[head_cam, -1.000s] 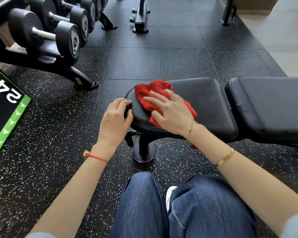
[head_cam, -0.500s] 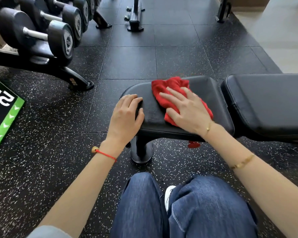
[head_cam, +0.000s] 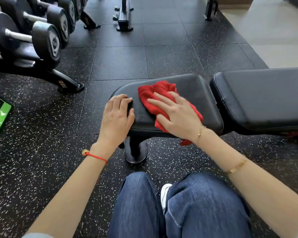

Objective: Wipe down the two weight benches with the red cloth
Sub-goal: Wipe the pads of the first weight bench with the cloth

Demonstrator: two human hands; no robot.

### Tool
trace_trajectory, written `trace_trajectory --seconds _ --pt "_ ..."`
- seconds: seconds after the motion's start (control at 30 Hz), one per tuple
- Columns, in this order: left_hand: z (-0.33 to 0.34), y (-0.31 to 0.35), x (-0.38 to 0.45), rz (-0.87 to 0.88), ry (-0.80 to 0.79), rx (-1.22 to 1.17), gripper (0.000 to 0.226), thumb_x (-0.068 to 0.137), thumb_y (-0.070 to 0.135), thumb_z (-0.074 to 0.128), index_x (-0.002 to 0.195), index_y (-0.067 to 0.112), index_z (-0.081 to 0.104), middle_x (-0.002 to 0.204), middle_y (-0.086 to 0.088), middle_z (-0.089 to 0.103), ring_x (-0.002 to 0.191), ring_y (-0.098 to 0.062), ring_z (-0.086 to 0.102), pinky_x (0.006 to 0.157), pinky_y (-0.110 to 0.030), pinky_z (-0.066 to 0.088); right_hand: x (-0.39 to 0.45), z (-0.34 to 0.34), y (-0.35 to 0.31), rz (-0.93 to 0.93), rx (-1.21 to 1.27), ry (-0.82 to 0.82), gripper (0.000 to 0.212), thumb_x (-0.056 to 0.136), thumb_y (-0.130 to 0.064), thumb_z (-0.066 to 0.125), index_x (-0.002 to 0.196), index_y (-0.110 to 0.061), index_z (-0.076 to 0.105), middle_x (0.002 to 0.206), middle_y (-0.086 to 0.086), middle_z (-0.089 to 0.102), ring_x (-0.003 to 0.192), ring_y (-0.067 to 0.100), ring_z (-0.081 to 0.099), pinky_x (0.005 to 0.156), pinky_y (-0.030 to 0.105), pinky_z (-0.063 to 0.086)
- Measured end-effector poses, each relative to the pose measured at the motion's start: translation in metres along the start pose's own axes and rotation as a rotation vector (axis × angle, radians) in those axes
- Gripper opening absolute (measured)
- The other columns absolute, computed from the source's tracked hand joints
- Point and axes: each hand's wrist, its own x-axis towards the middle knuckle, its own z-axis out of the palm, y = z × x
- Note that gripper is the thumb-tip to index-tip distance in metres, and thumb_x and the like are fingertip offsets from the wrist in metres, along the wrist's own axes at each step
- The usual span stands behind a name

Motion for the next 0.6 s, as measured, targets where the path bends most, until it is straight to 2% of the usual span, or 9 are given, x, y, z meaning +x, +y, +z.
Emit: trace_trajectory --seconds 0.1,0.27,0.33,0.4,0.53,0.6 --pt "-0.001 0.000 -0.001 0.005 -0.008 0.009 0.034 0.098 0.020 0.051 0.127 0.003 0.056 0.134 -0.015 0.053 0.127 -0.035 0.046 0.113 -0.044 0.034 -0.029 -0.006 0.017 0.024 0.066 0.062 0.055 0.088 -0.041 0.037 0.142 -0.036 0.047 0.151 -0.012 0.040 0.136 0.026 0.036 0.118 0.035 0.019" --pt "-0.003 0.003 0.002 -0.005 -0.007 0.016 0.033 0.101 0.023 0.047 0.126 0.004 0.058 0.132 -0.013 0.055 0.126 -0.032 0.047 0.111 -0.042 0.036 0.001 -0.009 0.075 0.342 0.000 0.041 0.051 0.095 -0.040 0.041 0.146 -0.039 0.037 0.157 -0.010 0.030 0.143 0.027 0.026 0.119 0.040 0.017" --pt "-0.004 0.008 0.006 -0.055 0.034 -0.026 0.032 0.102 0.026 0.043 0.118 0.005 0.062 0.125 -0.013 0.059 0.121 -0.033 0.050 0.107 -0.043 0.038 0.025 -0.010 0.074 0.384 0.000 0.014 0.051 0.096 -0.041 0.040 0.147 -0.040 0.035 0.159 -0.011 0.026 0.143 0.028 0.023 0.119 0.041 0.016" --pt "-0.005 0.014 0.013 -0.082 0.063 -0.055 0.034 0.101 0.028 0.042 0.113 0.006 0.065 0.122 -0.012 0.061 0.119 -0.033 0.051 0.107 -0.043 0.037 0.037 -0.008 0.059 0.324 0.005 0.003 0.051 0.096 -0.041 0.040 0.146 -0.041 0.036 0.158 -0.012 0.027 0.141 0.029 0.025 0.118 0.042 0.018" --pt "0.005 0.021 0.027 -0.038 0.023 -0.040 0.035 0.099 0.024 0.049 0.129 0.008 0.058 0.134 -0.010 0.056 0.129 -0.030 0.046 0.114 -0.041 0.031 0.003 -0.006 0.031 0.121 0.020 0.009 0.051 0.093 -0.040 0.043 0.144 -0.038 0.042 0.155 -0.013 0.034 0.137 0.030 0.031 0.116 0.041 0.021" --pt "0.011 0.023 0.031 -0.015 0.003 -0.029 0.039 0.098 0.023 0.051 0.133 0.008 0.057 0.136 -0.010 0.055 0.131 -0.030 0.044 0.115 -0.038 0.029 -0.025 -0.009 0.032 0.094 0.039 0.048 0.053 0.089 -0.041 0.040 0.142 -0.038 0.045 0.152 -0.013 0.038 0.136 0.029 0.034 0.116 0.041 0.024"
